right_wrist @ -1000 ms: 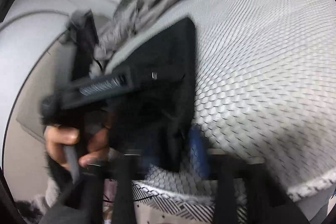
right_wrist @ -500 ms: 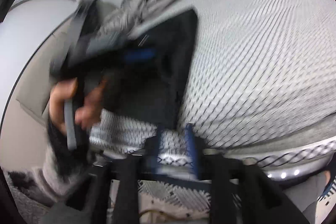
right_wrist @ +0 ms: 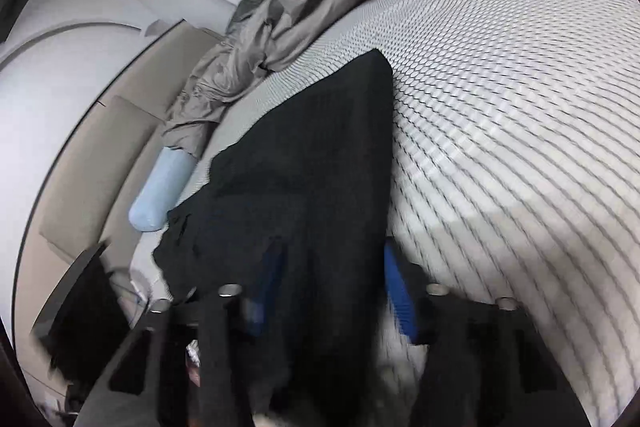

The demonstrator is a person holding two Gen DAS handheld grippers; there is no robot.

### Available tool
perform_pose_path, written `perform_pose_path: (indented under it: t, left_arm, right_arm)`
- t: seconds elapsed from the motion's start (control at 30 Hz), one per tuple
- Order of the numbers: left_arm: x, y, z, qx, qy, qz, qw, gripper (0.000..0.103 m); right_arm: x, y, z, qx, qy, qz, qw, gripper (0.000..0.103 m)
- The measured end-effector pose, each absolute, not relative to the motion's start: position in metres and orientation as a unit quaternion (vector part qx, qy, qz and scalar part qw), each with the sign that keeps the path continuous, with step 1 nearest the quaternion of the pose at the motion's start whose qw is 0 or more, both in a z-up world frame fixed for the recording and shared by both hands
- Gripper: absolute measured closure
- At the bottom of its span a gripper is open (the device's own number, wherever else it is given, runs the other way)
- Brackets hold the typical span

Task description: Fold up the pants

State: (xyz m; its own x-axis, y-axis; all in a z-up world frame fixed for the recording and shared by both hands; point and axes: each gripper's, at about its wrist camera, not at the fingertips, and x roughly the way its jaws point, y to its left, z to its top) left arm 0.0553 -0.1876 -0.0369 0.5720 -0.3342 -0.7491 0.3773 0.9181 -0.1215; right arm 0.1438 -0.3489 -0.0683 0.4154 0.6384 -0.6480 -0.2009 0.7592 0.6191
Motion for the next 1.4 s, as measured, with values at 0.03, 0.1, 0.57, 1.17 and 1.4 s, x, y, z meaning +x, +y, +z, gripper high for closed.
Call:
perform_pose_path:
  t: [0.03,0.1,0.57,1.17,1.4]
  left_arm:
    - [0.059,-0.181,-0.037,0.024,0.416,-0.202,0.886,0.028]
    - [0.055,-0.166,-0.035,0.012,0.41,-0.208,0.888,0.028]
    - [0.043,-0.081,0.004,-0.075,0.365,-0.185,0.909,0.027]
    - [0.044,-0.012,0.011,-0.03,0.356,-0.124,0.926,0.028]
    - [0.085,-0.038,-0.014,0.046,0.413,-0.11,0.903,0.028]
  right_arm:
    - [0.16,-0.34,-0.072,0.226,0.486,0.253,0.806,0.085]
    - [0.183,-0.332,-0.071,0.219,0.493,0.259,0.801,0.092]
    - [0.184,-0.367,-0.07,0.245,0.507,0.27,0.781,0.076]
    - [0.077,-0.309,-0.011,0.022,0.4,0.208,0.892,0.052]
    - [0.095,-0.242,-0.012,-0.053,0.373,0.174,0.91,0.052]
